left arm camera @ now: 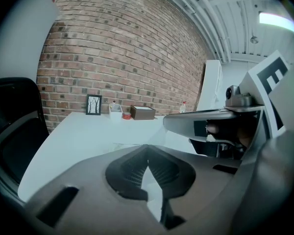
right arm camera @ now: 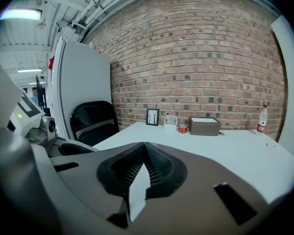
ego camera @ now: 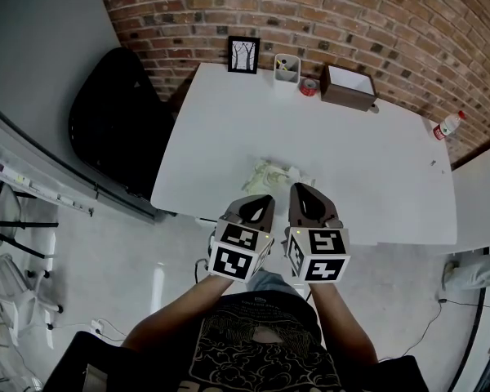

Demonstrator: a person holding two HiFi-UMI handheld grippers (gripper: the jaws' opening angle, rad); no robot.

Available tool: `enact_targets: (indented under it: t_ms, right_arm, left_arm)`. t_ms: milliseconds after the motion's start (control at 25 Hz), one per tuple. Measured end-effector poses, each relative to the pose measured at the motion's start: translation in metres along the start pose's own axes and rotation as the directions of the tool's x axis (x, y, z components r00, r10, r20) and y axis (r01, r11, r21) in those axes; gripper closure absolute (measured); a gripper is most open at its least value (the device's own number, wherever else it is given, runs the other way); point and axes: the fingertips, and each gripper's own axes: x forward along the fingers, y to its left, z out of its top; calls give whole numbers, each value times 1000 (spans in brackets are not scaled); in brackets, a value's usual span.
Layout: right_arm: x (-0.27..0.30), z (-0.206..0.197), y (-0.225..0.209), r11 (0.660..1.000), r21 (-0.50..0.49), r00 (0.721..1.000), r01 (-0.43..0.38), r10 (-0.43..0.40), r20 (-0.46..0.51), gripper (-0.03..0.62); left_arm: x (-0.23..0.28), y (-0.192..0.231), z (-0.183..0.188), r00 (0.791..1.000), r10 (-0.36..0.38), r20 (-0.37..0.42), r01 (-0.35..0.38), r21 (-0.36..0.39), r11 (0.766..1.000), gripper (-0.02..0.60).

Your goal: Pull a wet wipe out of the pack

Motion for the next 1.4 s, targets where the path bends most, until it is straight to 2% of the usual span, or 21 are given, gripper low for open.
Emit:
enact_targets:
  t_ms: [760,1400]
  right_arm:
    - [-50,0,25,1000,-21,999,4,-2,52,577]
    - [-85,-26,54,999,-45,1000,-5,6,23,577]
  left_arm:
    - [-42,-25,-7,999,0,45,-1,21,1000,569]
    - [-80,-43,-15,996,16,90,-19,35,999,569]
